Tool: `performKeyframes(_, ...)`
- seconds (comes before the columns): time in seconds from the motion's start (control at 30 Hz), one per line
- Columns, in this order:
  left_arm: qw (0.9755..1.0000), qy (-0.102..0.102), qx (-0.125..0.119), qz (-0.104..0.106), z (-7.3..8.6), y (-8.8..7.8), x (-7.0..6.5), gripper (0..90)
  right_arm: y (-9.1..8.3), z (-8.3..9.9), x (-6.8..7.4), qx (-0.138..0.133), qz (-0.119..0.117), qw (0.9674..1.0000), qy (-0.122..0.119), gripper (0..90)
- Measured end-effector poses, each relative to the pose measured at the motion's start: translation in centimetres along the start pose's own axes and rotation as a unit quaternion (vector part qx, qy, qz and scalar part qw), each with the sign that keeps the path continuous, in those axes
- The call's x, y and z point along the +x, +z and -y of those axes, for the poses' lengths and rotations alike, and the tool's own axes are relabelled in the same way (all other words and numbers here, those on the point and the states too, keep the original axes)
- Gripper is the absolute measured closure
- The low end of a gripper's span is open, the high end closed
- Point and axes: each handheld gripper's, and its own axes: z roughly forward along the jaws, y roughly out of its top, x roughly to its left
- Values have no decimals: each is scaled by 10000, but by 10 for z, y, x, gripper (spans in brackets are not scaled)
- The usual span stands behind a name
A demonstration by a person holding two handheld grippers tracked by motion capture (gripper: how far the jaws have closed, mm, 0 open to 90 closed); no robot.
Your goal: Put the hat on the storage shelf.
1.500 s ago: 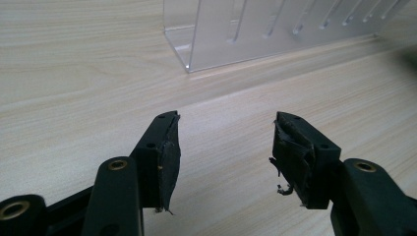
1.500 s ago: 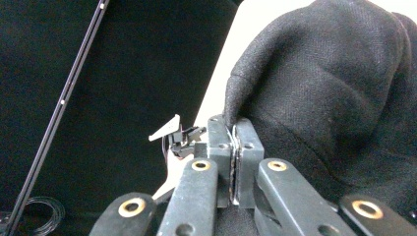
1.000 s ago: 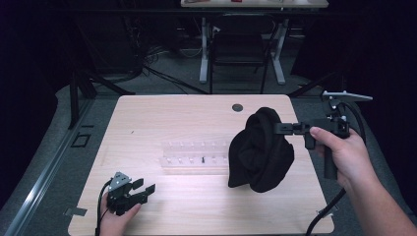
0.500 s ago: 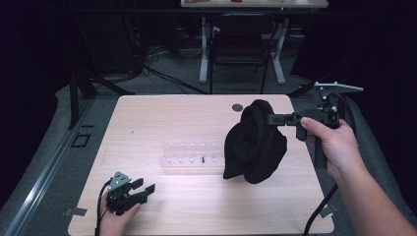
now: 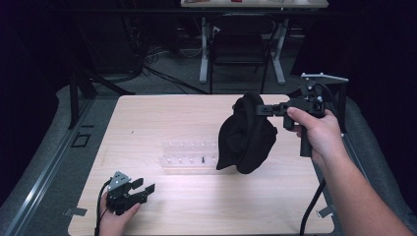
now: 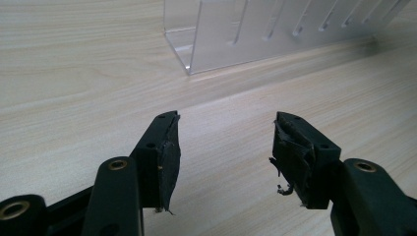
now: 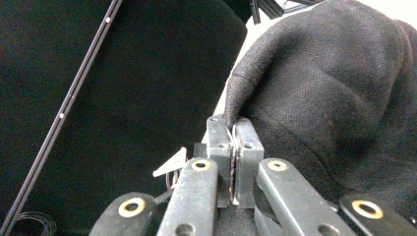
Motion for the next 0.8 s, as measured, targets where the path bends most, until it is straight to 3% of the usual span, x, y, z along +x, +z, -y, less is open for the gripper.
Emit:
performKeyframes(0.5,10000,30,31,32,-1,-1,1,438,31,-11,3,97,-102,9999,-15,887)
performKeyframes(0.8,10000,17,10,30,-1,-1,1,438,40,-14,2,110,-115,9999,-28,886)
